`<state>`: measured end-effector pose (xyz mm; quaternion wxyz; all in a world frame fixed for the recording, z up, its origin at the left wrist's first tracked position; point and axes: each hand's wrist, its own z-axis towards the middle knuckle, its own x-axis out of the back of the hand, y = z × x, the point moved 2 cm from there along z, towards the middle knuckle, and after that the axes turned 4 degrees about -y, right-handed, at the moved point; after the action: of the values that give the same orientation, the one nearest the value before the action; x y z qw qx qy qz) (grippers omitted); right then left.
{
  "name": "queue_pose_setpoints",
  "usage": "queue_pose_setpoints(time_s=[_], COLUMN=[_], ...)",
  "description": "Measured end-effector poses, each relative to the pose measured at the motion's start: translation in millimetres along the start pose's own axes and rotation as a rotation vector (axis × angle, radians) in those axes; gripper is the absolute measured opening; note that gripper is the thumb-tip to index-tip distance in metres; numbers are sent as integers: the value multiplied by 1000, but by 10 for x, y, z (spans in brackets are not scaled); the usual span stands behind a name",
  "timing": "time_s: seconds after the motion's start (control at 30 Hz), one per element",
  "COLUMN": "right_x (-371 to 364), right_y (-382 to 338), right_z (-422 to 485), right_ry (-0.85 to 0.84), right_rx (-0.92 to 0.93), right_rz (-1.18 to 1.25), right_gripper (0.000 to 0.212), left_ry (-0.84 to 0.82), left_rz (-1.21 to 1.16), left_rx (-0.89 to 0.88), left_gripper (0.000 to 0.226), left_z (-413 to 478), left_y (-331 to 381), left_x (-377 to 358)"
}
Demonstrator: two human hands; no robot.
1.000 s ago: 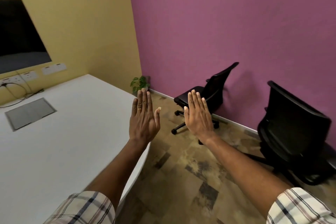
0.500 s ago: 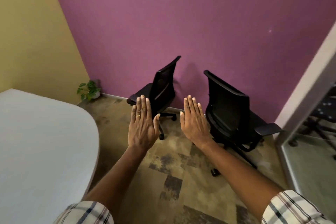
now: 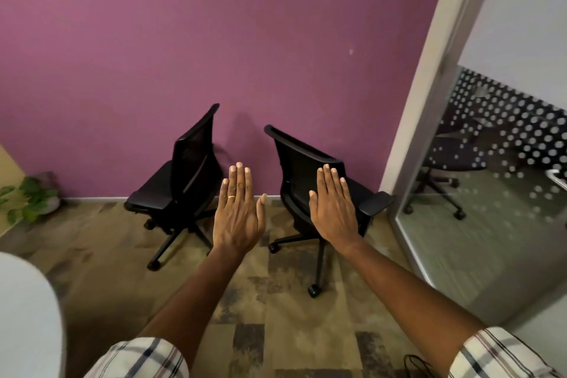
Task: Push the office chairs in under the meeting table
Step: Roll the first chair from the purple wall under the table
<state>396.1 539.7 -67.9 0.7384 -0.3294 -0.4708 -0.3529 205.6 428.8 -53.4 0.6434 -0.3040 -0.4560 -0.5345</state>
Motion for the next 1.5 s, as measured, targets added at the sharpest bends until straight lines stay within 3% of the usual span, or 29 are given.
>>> queue_pose_setpoints(time_s=[0.17,0.63,1.2,1.5], right_x=[-34,-252,-1127,-1680], right_y=[401,526,1123,1154], right_z=[542,1318,2594,3014], right_ry=[68,80,40,-92], right_rx=[-196,-396,-414,-449], right_rz=[-65,-92,-58,-57], right_gripper=[61,62,65,67], left_ry=[-53,-69,-136,-242], left_rz=[-70,-83,-18,30], left_rx=[-165,-392,-460,-480], left_gripper=[73,74,76,84], left_z=[951,2217,3686,4168], left_y=[123,-76,52,90], left_x=[-322,-802,-1668,-2208])
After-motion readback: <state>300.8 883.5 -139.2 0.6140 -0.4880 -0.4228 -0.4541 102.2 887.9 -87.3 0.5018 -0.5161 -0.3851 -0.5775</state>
